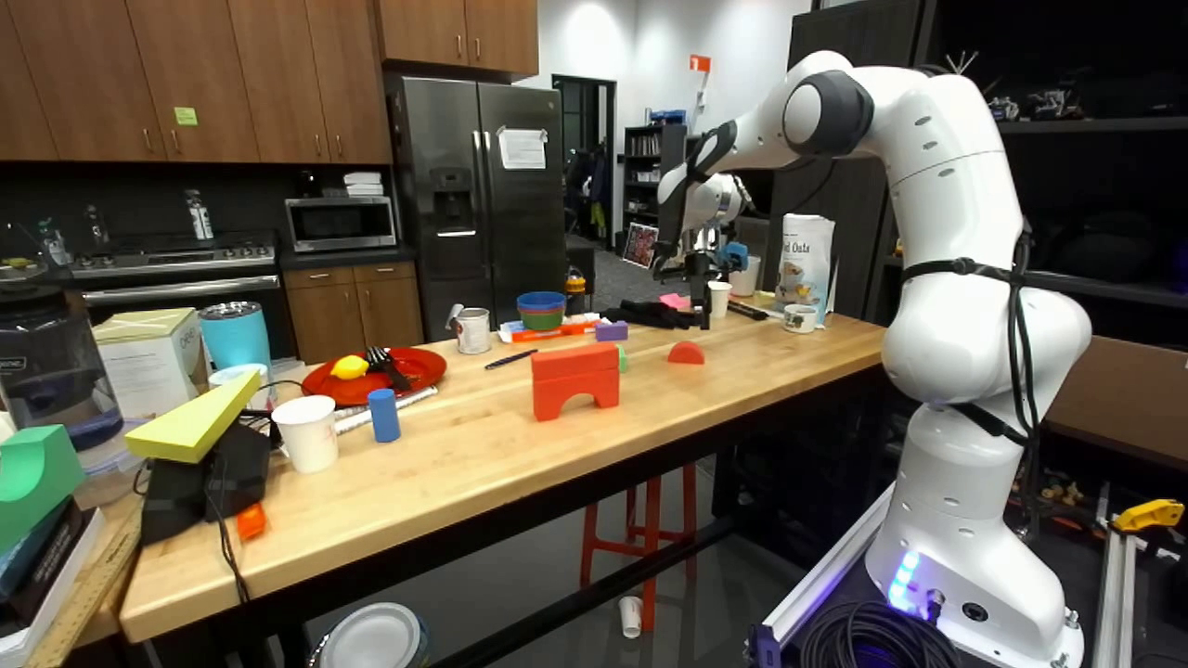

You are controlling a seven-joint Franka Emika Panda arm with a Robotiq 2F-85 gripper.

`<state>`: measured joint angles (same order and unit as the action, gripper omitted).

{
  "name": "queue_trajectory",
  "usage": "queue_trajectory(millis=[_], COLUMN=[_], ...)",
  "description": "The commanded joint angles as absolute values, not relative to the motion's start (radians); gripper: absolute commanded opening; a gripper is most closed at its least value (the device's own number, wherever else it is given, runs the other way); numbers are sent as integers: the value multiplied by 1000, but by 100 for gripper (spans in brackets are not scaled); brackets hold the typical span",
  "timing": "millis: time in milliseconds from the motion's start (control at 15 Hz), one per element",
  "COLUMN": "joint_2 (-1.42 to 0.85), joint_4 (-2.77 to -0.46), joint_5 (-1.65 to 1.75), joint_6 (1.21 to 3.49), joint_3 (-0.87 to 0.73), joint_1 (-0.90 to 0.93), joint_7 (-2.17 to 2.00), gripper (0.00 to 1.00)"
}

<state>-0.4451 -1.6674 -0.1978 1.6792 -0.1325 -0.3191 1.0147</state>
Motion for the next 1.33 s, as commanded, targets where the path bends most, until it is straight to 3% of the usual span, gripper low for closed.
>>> queue_trajectory(millis=[0,1267], joint_2=[-455,-515], joint_4=[-1655,-1636], joint_5=[-179,-174], joint_6=[1678,1647], joint_3=[-117,-103], joint_1=[-325,-321], joint_7=[1032,1013], gripper=[100,100])
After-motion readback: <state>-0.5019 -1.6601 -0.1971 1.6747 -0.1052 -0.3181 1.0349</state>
